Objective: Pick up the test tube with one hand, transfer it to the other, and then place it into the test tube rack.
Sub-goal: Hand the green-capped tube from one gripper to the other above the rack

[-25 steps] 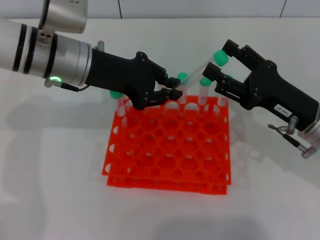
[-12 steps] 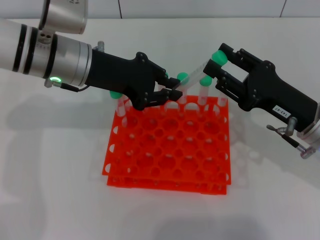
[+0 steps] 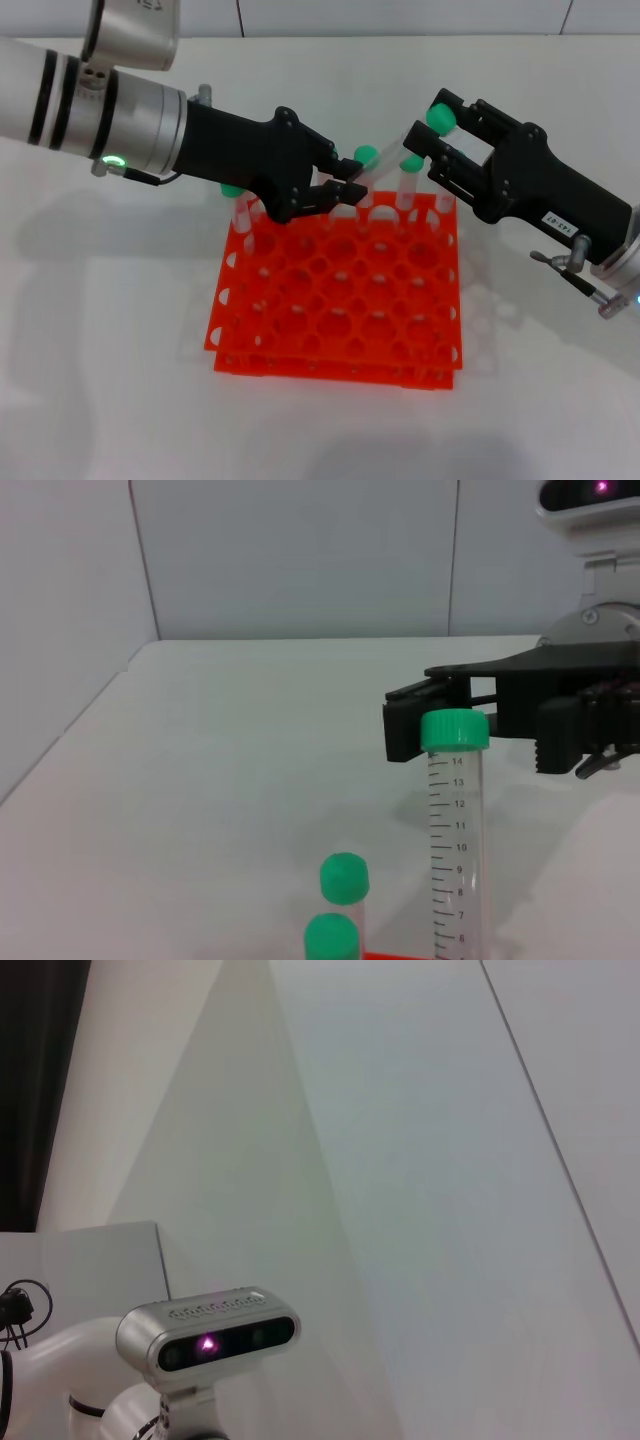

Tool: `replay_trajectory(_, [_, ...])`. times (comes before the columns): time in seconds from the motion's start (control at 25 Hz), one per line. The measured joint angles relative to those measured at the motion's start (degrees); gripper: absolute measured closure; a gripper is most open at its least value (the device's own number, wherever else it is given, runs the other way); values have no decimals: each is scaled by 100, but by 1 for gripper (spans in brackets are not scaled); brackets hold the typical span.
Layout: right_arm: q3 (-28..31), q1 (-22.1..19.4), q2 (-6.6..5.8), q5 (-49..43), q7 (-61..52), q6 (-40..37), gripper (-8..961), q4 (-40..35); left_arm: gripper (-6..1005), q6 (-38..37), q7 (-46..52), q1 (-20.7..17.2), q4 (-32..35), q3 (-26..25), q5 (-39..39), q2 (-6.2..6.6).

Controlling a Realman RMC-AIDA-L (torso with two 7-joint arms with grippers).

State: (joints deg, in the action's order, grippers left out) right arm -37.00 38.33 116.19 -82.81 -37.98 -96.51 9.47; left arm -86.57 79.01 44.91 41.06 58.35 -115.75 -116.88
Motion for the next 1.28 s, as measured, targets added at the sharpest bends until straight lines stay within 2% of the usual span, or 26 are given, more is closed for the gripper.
replay_trajectory(0.4, [0, 23, 0, 1, 2, 9, 540, 12, 804, 0, 0, -4, 4, 10, 0, -20])
replay_trajectory(0.6, [0, 25, 0, 2, 2, 9, 703, 12, 804, 0, 0, 0, 1, 10, 0, -20])
replay_trajectory(1.08, [0, -13, 0, 20, -32, 11, 704, -34, 804, -60, 254, -30, 154, 122, 0, -34])
replay_trajectory(1.16, [0, -14, 0, 20, -40, 11, 703, -40, 804, -68, 519, -186, 550, 261, -4, -96])
replay_trajectory(1.28, [0, -16, 0, 17, -41, 11, 703, -46, 652, -73, 724, -339, 899, 342, -17, -148])
